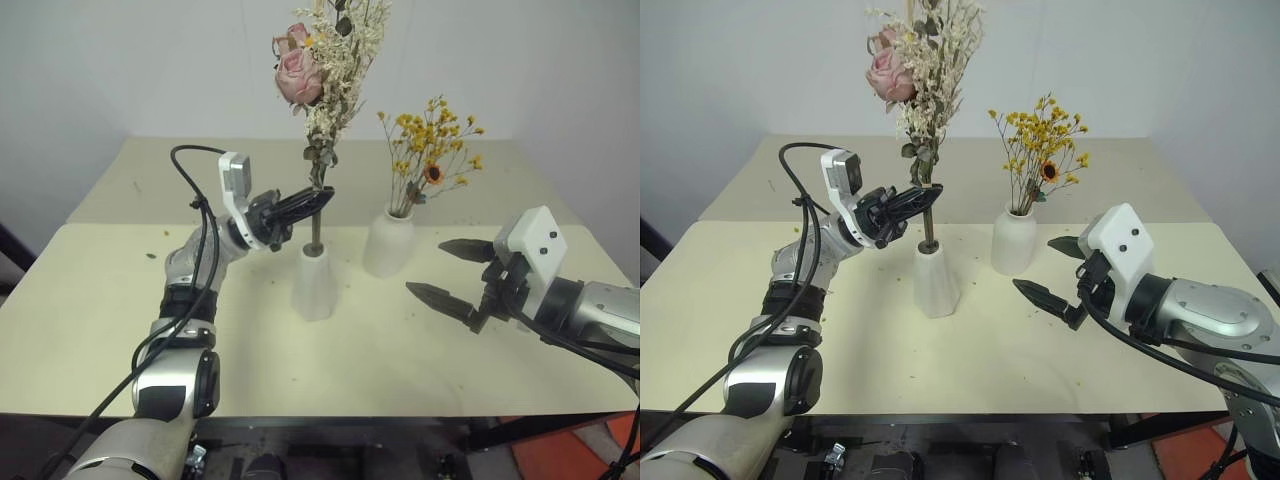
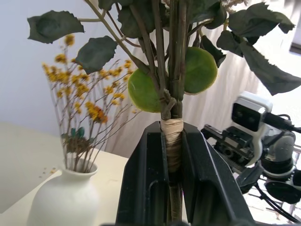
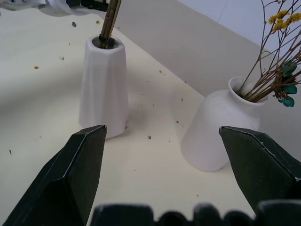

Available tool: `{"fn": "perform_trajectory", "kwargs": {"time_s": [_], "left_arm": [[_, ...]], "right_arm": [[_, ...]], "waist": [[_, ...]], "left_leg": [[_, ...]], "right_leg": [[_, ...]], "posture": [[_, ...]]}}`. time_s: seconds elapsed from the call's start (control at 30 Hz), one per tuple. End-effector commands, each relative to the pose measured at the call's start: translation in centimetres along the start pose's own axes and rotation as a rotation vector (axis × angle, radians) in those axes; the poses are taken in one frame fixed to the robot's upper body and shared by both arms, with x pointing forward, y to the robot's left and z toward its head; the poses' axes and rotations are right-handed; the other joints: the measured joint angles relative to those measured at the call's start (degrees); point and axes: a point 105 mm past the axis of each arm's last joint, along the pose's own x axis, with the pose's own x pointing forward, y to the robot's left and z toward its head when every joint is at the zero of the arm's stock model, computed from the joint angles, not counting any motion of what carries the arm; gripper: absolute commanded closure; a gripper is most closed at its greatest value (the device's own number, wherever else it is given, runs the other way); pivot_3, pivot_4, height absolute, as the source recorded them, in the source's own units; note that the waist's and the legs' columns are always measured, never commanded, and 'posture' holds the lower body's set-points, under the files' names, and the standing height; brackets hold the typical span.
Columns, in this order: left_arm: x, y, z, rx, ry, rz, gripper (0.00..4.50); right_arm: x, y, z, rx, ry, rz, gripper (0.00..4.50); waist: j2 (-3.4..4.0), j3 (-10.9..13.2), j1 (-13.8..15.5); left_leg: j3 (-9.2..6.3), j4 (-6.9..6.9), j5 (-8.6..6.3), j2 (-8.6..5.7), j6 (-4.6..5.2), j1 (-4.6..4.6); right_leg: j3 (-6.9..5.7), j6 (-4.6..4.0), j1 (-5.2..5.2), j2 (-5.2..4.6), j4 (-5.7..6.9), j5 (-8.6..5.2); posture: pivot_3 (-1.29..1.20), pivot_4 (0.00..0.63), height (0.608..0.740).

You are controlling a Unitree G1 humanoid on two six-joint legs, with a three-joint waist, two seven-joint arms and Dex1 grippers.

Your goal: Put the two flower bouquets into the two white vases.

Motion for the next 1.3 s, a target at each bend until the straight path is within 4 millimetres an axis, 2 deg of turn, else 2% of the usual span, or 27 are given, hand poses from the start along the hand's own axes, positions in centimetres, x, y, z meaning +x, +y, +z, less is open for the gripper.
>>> {"fn": "perform_trajectory", "kwargs": {"time_s": [0.03,0.33,0.7,0.77,0.8,0.9,1.17,1.3], "left_arm": [[-0.2,0.1,0.4,0.038,-0.003,0.008,4.36],[-0.6,-0.3,-1.6,0.090,0.090,-0.020,4.36],[-1.1,-0.6,-1.5,0.098,0.047,-0.037,4.36],[-1.3,-1.0,-1.3,0.108,0.049,-0.051,3.66],[-1.4,-1.1,-1.3,0.112,0.051,-0.056,3.53],[-1.9,-1.6,-1.0,0.119,0.060,-0.062,2.63],[-2.4,-2.6,0.0,0.154,0.093,-0.075,0.06],[-2.4,-2.9,-0.2,0.182,0.161,-0.091,0.02]], "right_arm": [[-0.6,-0.5,1.3,-0.047,-0.040,-0.028,0.00],[-0.8,-0.2,0.9,-0.045,-0.027,-0.022,0.00],[-1.2,-0.2,0.6,-0.050,-0.010,-0.029,0.00],[-1.2,-0.2,0.6,-0.050,-0.011,-0.030,0.00],[-1.2,-0.2,0.7,-0.050,-0.012,-0.029,0.00],[-1.2,-0.2,0.8,-0.051,-0.015,-0.024,0.00],[-0.9,-0.3,0.7,-0.046,-0.021,-0.017,0.00],[-0.7,-0.4,0.7,-0.047,-0.022,-0.014,0.00]], "waist": [[0.00,0.0,0.0],[0.00,0.0,0.1],[0.00,0.0,0.1],[0.00,0.0,0.1],[0.00,0.0,0.1],[0.00,0.0,0.0],[0.00,0.0,0.1],[0.00,0.0,0.1]], "left_leg": [[0.00,0.00,0.00,0.00,0.00,0.00],[0.00,0.00,0.00,0.00,0.00,-0.01],[0.00,0.00,0.00,0.01,0.00,0.00],[0.00,0.00,0.00,0.01,0.00,0.00],[0.00,0.00,0.00,0.00,0.00,-0.01],[0.00,0.00,0.00,0.01,0.00,-0.01],[0.00,0.00,0.00,0.01,0.00,0.00],[0.00,0.00,0.00,0.02,0.00,0.01]], "right_leg": [[0.00,0.00,0.00,0.00,0.00,0.00],[0.00,0.00,-0.01,0.00,0.01,0.00],[0.00,0.01,0.00,0.01,0.00,-0.01],[0.00,0.01,0.00,0.00,0.00,-0.01],[0.00,0.00,0.00,0.00,-0.01,0.00],[0.00,0.00,-0.01,0.00,-0.01,0.00],[0.00,0.00,0.00,0.00,0.00,0.00],[0.00,0.01,0.00,0.01,0.00,0.00]], "posture": [[0.00,0.150,0.740],[0.00,0.150,0.740],[0.00,0.150,0.740],[0.00,0.150,0.740],[0.00,0.150,0.740],[0.00,0.150,0.740],[0.00,0.150,0.740],[0.00,0.150,0.740]]}}
